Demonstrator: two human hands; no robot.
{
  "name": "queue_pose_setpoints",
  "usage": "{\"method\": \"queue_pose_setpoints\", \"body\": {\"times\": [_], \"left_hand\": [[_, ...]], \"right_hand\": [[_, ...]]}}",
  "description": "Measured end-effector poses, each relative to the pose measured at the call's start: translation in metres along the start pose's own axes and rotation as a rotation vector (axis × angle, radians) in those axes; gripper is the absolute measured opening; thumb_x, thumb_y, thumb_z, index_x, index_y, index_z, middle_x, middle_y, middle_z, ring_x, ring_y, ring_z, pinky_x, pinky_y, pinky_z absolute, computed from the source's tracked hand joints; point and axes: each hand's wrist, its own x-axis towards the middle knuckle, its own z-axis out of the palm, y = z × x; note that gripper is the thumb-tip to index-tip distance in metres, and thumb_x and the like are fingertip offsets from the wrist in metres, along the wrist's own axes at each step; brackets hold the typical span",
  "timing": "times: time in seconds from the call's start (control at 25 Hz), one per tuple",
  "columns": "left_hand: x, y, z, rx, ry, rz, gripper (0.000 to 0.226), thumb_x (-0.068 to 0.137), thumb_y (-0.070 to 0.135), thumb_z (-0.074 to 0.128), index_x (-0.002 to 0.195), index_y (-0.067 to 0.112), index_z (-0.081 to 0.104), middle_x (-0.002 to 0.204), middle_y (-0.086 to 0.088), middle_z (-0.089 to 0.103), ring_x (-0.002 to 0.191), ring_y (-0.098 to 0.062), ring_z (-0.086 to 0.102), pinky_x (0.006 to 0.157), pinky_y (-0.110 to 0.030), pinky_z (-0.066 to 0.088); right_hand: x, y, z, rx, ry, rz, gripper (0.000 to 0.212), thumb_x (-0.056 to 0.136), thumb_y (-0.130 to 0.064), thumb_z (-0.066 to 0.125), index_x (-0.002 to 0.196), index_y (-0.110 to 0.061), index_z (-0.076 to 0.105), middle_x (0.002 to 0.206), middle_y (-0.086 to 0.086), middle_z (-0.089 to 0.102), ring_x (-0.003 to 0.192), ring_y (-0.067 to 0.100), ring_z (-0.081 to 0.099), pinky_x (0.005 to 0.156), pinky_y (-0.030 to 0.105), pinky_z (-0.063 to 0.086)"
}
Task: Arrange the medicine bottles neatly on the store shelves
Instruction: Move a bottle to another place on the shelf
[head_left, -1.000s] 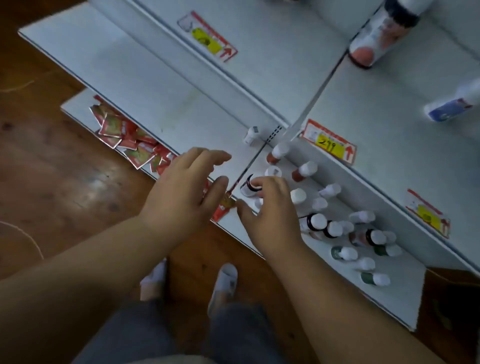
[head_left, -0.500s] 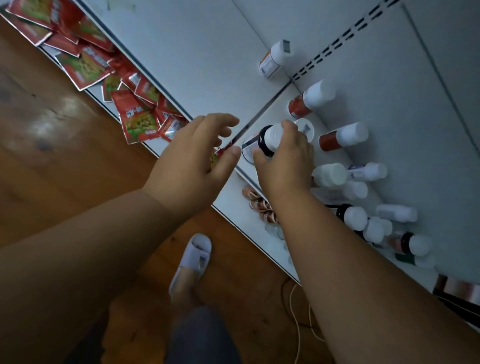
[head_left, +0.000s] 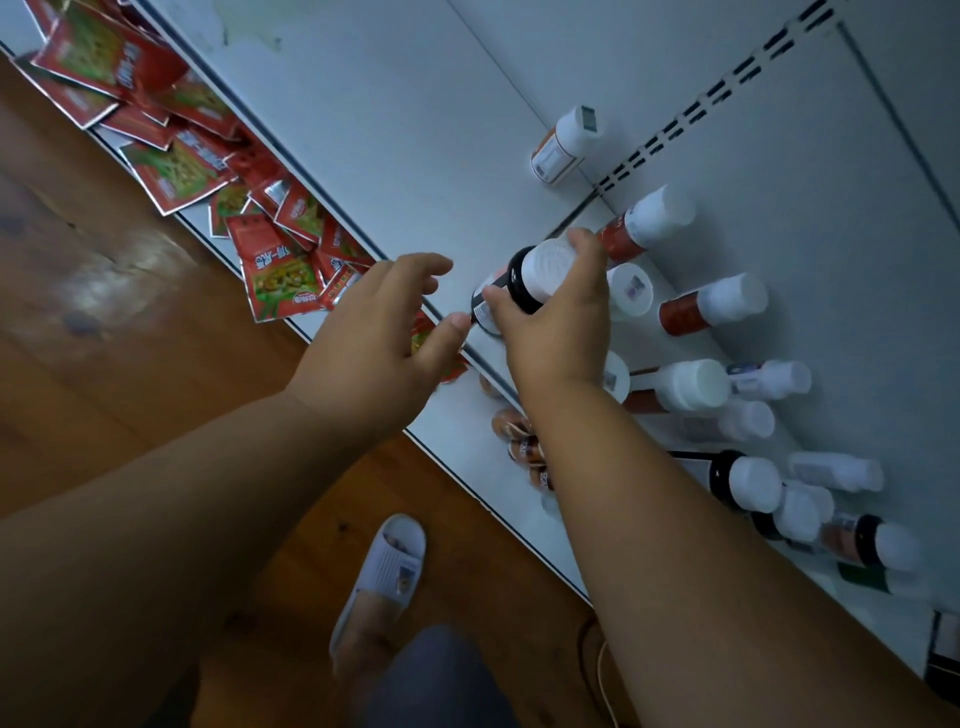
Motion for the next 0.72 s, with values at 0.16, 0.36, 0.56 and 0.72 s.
{"method": "queue_pose_setpoints", "body": {"times": [0.16, 0.36, 0.56, 0.72], "left_hand": [[-0.005, -0.009, -0.009, 0.094, -0.021, 0.004, 0.056, 0.095, 0.053, 0.046, 0.144, 0.026, 0.038, 0.14, 0.0, 0.046, 0.126, -0.016, 0.045, 0.098, -0.037, 0.043], [-0.059, 0.049, -0.068, -0.018, -0.024, -0.024, 0.059, 0.096, 0.056, 0.031, 0.143, 0.021, 0.04, 0.141, 0.001, 0.046, 0.128, -0.012, 0.042, 0.099, -0.031, 0.036], [-0.139, 0.137, -0.175, -0.15, 0.006, -0.096, 0.057, 0.094, 0.059, 0.028, 0.137, 0.027, 0.046, 0.133, 0.012, 0.05, 0.119, 0.005, 0.045, 0.098, -0.025, 0.037], [-0.169, 0.181, -0.243, -0.196, -0.021, -0.007, 0.068, 0.089, 0.069, 0.027, 0.133, 0.023, 0.051, 0.125, 0.007, 0.059, 0.12, -0.008, 0.053, 0.101, -0.042, 0.044]], "right_hand": [[-0.013, -0.02, -0.017, 0.282, -0.046, 0.121, 0.076, 0.075, -0.03, 0.085, 0.132, -0.024, 0.035, 0.126, 0.002, 0.055, 0.109, 0.017, 0.062, 0.089, 0.035, 0.058], [-0.058, -0.09, -0.076, 0.692, -0.178, 0.346, 0.071, 0.066, -0.042, 0.088, 0.12, -0.014, 0.051, 0.103, 0.006, 0.067, 0.087, 0.018, 0.072, 0.068, 0.032, 0.06], [-0.122, -0.202, -0.159, 1.194, -0.479, 0.629, 0.056, 0.062, -0.041, 0.08, 0.104, -0.011, 0.058, 0.085, 0.009, 0.068, 0.083, 0.028, 0.07, 0.072, 0.047, 0.059], [-0.154, -0.269, -0.217, 1.382, -0.536, 0.555, 0.068, 0.053, -0.041, 0.091, 0.102, -0.008, 0.06, 0.091, 0.014, 0.067, 0.09, 0.03, 0.068, 0.082, 0.052, 0.058]]}}
